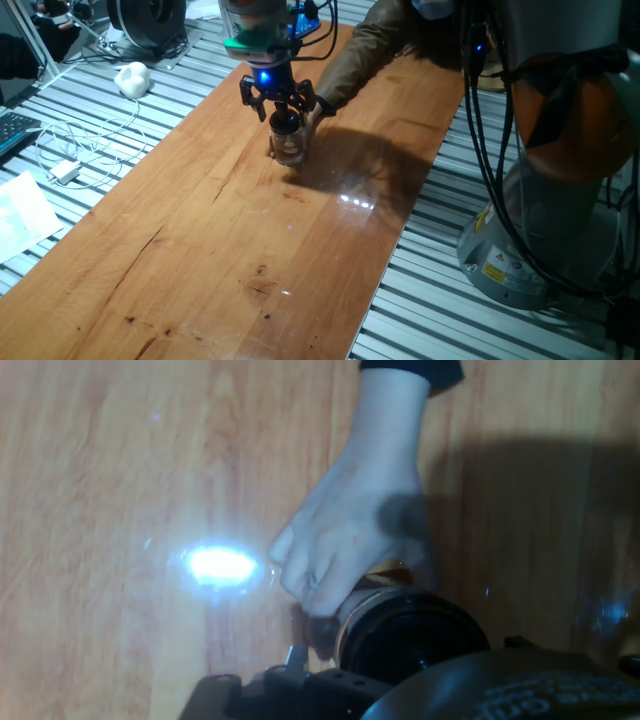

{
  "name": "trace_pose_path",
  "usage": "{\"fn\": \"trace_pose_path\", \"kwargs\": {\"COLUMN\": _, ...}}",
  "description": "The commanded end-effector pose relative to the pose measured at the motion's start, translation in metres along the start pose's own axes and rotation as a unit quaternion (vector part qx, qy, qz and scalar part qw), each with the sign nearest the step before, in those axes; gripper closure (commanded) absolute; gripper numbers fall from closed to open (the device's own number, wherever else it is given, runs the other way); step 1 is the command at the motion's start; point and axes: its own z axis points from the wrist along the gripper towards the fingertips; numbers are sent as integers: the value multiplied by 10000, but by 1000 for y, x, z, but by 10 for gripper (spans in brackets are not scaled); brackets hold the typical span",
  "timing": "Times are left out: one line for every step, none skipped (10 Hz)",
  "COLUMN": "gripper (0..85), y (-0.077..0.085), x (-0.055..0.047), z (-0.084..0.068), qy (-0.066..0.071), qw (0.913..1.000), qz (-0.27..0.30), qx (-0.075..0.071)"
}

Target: Unscrew the lid from the jar

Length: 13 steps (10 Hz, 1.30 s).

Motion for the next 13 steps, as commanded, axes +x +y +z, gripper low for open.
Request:
{"fn": "trace_pose_path", "kwargs": {"gripper": 0, "y": 0, "x": 0, "z": 0, "qy": 4, "qw": 10000, "qz": -20, "qx": 26}}
{"fn": "trace_pose_path", "kwargs": {"gripper": 170, "y": 0, "x": 0, "z": 0, "qy": 10, "qw": 9999, "qz": -112, "qx": 72}}
{"fn": "trace_pose_path", "kwargs": {"gripper": 170, "y": 0, "x": 0, "z": 0, "qy": 25, "qw": 9997, "qz": -212, "qx": 116}}
{"fn": "trace_pose_path", "kwargs": {"gripper": 170, "y": 0, "x": 0, "z": 0, "qy": 31, "qw": 9995, "qz": -281, "qx": 154}}
{"fn": "trace_pose_path", "kwargs": {"gripper": 340, "y": 0, "x": 0, "z": 0, "qy": 65, "qw": 9992, "qz": -345, "qx": 164}}
{"fn": "trace_pose_path", "kwargs": {"gripper": 340, "y": 0, "x": 0, "z": 0, "qy": 83, "qw": 9990, "qz": -392, "qx": 177}}
{"fn": "trace_pose_path", "kwargs": {"gripper": 340, "y": 0, "x": 0, "z": -1, "qy": 106, "qw": 9989, "qz": -432, "qx": 173}}
{"fn": "trace_pose_path", "kwargs": {"gripper": 510, "y": 0, "x": 0, "z": 0, "qy": 112, "qw": 9986, "qz": -494, "qx": 156}}
{"fn": "trace_pose_path", "kwargs": {"gripper": 510, "y": 0, "x": 0, "z": 0, "qy": 120, "qw": 9980, "qz": -609, "qx": 146}}
{"fn": "trace_pose_path", "kwargs": {"gripper": 510, "y": 0, "x": 0, "z": 0, "qy": 126, "qw": 9968, "qz": -786, "qx": 120}}
{"fn": "trace_pose_path", "kwargs": {"gripper": 510, "y": 0, "x": -1, "z": 0, "qy": 125, "qw": 9952, "qz": -961, "qx": 102}}
{"fn": "trace_pose_path", "kwargs": {"gripper": 510, "y": 0, "x": -1, "z": 0, "qy": 110, "qw": 9930, "qz": -1174, "qx": 96}}
{"fn": "trace_pose_path", "kwargs": {"gripper": 510, "y": -1, "x": -2, "z": 1, "qy": 120, "qw": 9903, "qz": -1380, "qx": 91}}
